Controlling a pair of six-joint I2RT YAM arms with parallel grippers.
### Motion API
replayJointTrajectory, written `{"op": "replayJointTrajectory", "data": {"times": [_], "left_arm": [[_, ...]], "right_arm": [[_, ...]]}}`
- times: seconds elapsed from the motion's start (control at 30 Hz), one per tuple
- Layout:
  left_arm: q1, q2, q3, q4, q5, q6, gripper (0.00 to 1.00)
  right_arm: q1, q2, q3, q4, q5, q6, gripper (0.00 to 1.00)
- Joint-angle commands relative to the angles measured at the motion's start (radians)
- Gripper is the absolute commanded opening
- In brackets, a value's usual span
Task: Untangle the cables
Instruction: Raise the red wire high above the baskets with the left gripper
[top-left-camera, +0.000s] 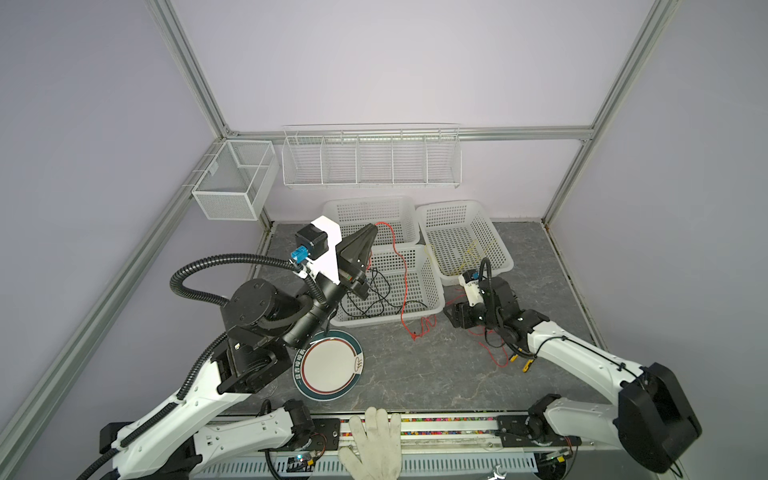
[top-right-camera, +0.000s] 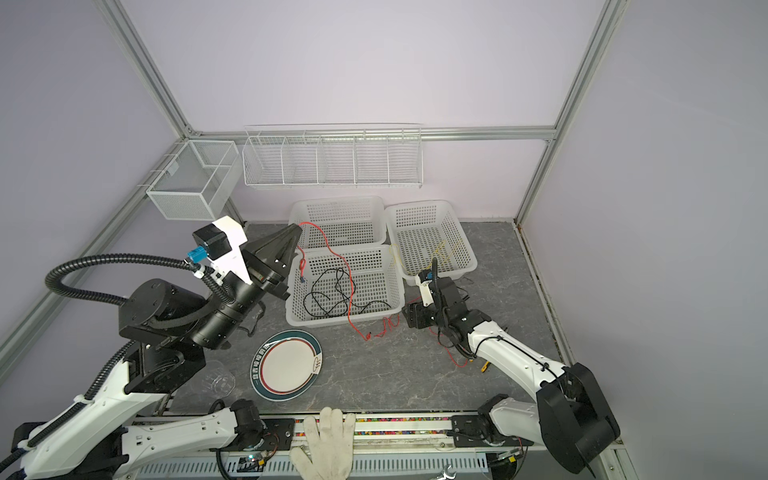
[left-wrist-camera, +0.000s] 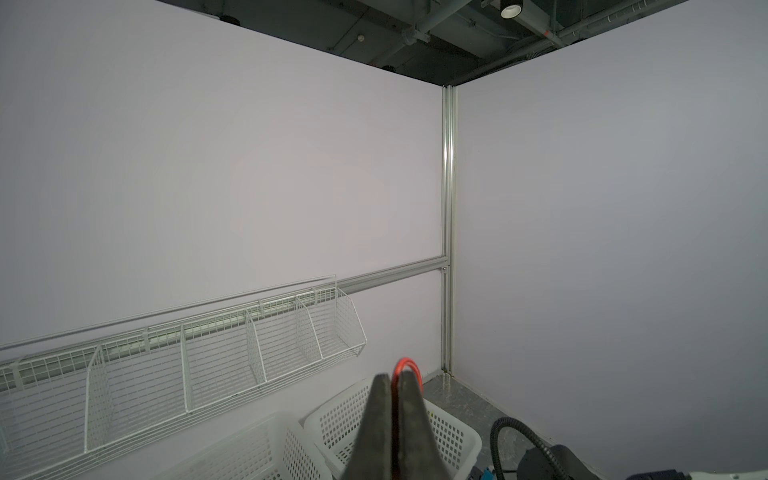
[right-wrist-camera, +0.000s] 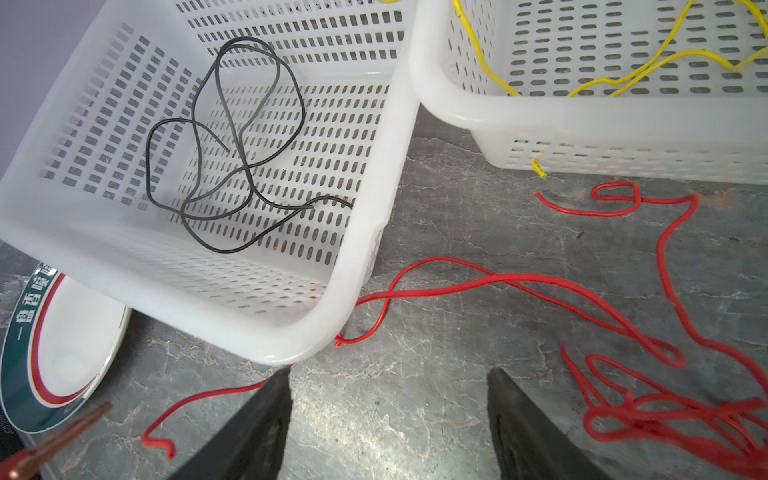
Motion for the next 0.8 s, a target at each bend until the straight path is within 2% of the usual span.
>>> {"op": "replayJointTrajectory", "data": {"times": [0.0,0.17,0.33,0.57,0.77], "left_arm": [[0.01,0.048,0.07,0.01,-0.037,0.077,0.0],[0.057,0.144,0.156,0.026,-0.075,0.147,0.0],[0.196,0.257,0.251,0.007,-0.042,0.093,0.0],[0.333,0.438,0.426,-0.014,-0.002,0.06,0.0],[0.48,0.646,0.669,-0.069,0.03,-0.01,0.0]], "right_arm": [[0.009,-0.008,0.013,0.041,-0.013,-0.023,0.76],[0.01,-0.011,0.009,0.039,-0.002,-0.029,0.76],[0.01,-0.017,-0.006,0.041,-0.002,-0.026,0.76],[0.012,-0.026,-0.018,0.038,0.008,-0.026,0.76],[0.011,-0.011,-0.021,0.043,0.009,-0.025,0.76]]}}
